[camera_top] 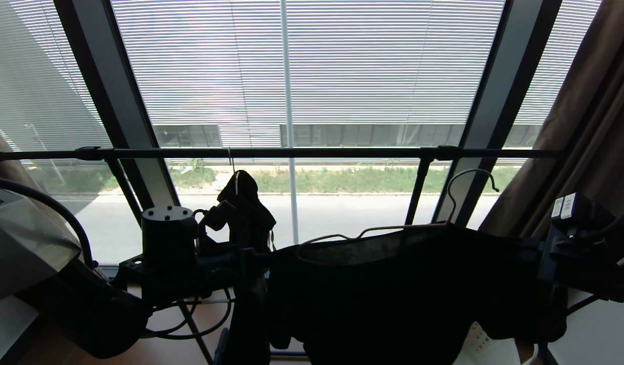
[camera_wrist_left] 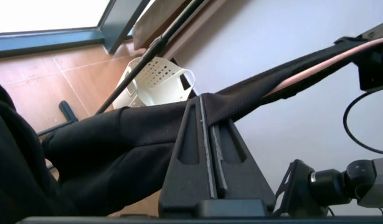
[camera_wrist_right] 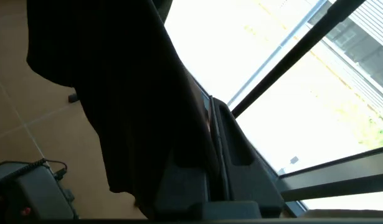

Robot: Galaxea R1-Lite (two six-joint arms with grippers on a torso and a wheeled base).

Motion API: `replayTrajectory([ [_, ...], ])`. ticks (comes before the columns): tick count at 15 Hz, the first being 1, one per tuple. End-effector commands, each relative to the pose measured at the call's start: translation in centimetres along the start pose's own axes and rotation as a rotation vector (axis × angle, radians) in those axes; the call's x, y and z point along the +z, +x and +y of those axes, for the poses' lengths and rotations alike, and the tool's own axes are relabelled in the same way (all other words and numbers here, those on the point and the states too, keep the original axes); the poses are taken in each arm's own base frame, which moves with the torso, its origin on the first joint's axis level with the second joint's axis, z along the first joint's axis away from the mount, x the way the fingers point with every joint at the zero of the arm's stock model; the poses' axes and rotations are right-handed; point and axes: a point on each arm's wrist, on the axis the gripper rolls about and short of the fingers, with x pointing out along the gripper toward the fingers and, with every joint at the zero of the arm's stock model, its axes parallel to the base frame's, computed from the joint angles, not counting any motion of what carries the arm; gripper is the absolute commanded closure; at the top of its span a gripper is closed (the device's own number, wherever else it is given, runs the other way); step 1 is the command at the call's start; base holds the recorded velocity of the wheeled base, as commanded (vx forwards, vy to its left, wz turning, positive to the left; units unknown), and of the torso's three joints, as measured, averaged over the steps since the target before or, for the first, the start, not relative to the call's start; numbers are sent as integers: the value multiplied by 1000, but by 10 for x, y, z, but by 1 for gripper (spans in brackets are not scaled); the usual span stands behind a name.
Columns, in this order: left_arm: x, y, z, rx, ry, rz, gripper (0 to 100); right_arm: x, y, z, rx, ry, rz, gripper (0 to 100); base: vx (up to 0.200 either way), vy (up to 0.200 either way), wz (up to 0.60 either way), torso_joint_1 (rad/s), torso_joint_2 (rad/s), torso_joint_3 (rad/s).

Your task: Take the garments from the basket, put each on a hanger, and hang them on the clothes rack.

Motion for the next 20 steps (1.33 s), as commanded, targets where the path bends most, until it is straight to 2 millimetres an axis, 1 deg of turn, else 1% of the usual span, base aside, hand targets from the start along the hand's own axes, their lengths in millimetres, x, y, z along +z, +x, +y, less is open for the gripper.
replayTrajectory([
  [1,3,-4,-5,-5,9,-6,100,-5,2,-1,1,15,16,100,0,0,0,0,0,0],
  [3,4,-9,-11,2,-2,14,100,-2,1,-2,-9,28,3,100,0,0,0,0,0,0],
  [6,7,-13,-16,-5,8,2,100,-2,1,-2,-17,31,7,100,0,0,0,0,0,0],
  [11,3,-13,-22,-11,10,32,100,3,0,-3,-61,4,-26,100,0,0,0,0,0,0],
  [12,3,-14,-23,-12,15,30,100,3,-1,-3,-62,3,-24,100,0,0,0,0,0,0],
  [13,5,-13,-28,-25,27,26,100,-3,0,1,-57,14,-2,100,0,0,0,0,0,0],
  [14,5,-13,-28,-25,27,26,100,-3,0,1,-57,14,-2,100,0,0,0,0,0,0],
  [15,14,-12,-37,-45,45,16,100,-2,8,15,-9,1,9,100,0,0,0,0,0,0],
  [18,31,-15,-52,-45,41,32,100,0,13,25,24,-10,13,100,0,0,0,0,0,0],
  [20,36,-16,-56,-49,45,27,100,1,15,27,28,-12,14,100,0,0,0,0,0,0],
])
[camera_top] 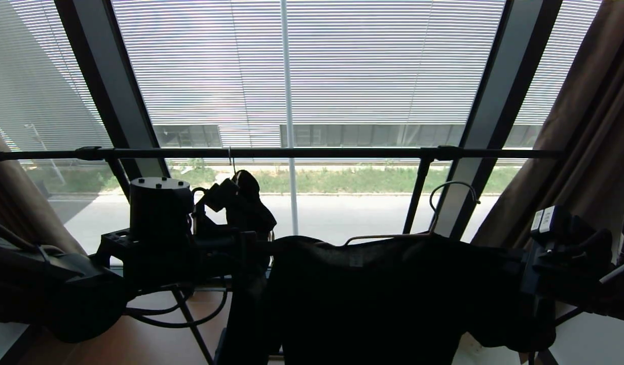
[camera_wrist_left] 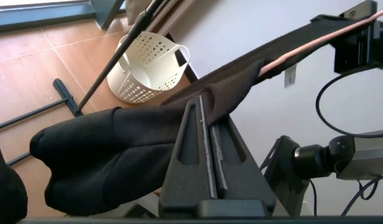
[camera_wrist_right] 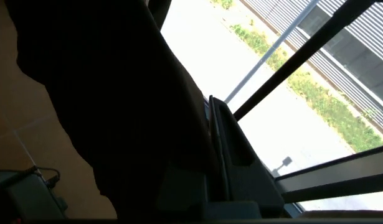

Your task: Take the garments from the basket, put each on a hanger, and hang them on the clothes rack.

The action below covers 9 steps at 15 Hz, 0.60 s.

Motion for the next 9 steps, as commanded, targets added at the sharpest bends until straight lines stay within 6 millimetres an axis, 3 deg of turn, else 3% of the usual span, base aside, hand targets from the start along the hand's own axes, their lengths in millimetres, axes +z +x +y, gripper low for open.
replayTrajectory([
  [1,11,-3,-12,-25,31,-30,100,1,4,5,18,-5,5,100,0,0,0,0,0,0],
  [5,16,4,-26,-49,53,6,100,2,5,11,37,-10,6,100,0,0,0,0,0,0],
  [9,22,1,-22,-27,59,-6,100,6,-4,19,89,-24,-45,100,0,0,0,0,0,0],
])
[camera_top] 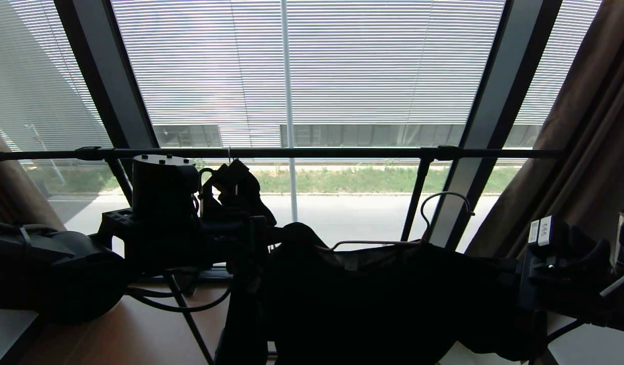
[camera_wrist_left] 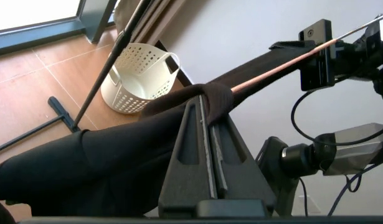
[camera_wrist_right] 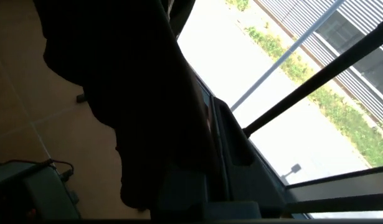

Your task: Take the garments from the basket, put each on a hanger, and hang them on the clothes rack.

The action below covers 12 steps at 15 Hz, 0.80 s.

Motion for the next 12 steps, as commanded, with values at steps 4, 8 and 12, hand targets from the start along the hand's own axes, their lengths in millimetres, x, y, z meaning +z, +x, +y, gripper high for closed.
replayTrajectory([
  [4,9,-7,10,31,-2,-37,100,4,-13,5,20,-19,-48,100,0,0,0,0,0,0],
  [8,16,-4,3,10,17,-49,100,-2,-7,3,31,1,-22,100,0,0,0,0,0,0],
  [12,9,13,-31,-87,57,7,100,-10,3,0,52,30,16,100,0,0,0,0,0,0],
])
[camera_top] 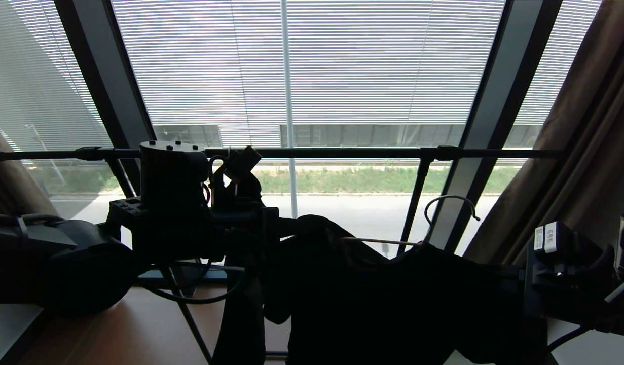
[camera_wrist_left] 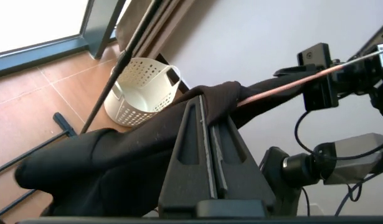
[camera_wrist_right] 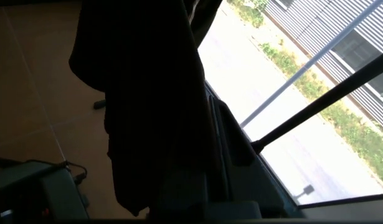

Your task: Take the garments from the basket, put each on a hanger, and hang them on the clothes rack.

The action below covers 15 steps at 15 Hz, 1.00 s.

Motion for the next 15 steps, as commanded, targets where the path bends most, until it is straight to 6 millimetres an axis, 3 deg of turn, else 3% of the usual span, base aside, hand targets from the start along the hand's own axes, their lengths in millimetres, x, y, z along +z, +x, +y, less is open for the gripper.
replayTrajectory([
  [1,-4,9,-16,-49,19,24,100,-6,7,-1,16,19,24,100,0,0,0,0,0,0],
  [10,-9,42,-50,-106,40,103,100,-12,30,9,69,28,87,100,0,0,0,0,0,0],
  [15,-20,43,-45,-47,90,120,100,-7,31,5,105,96,21,100,0,0,0,0,0,0],
])
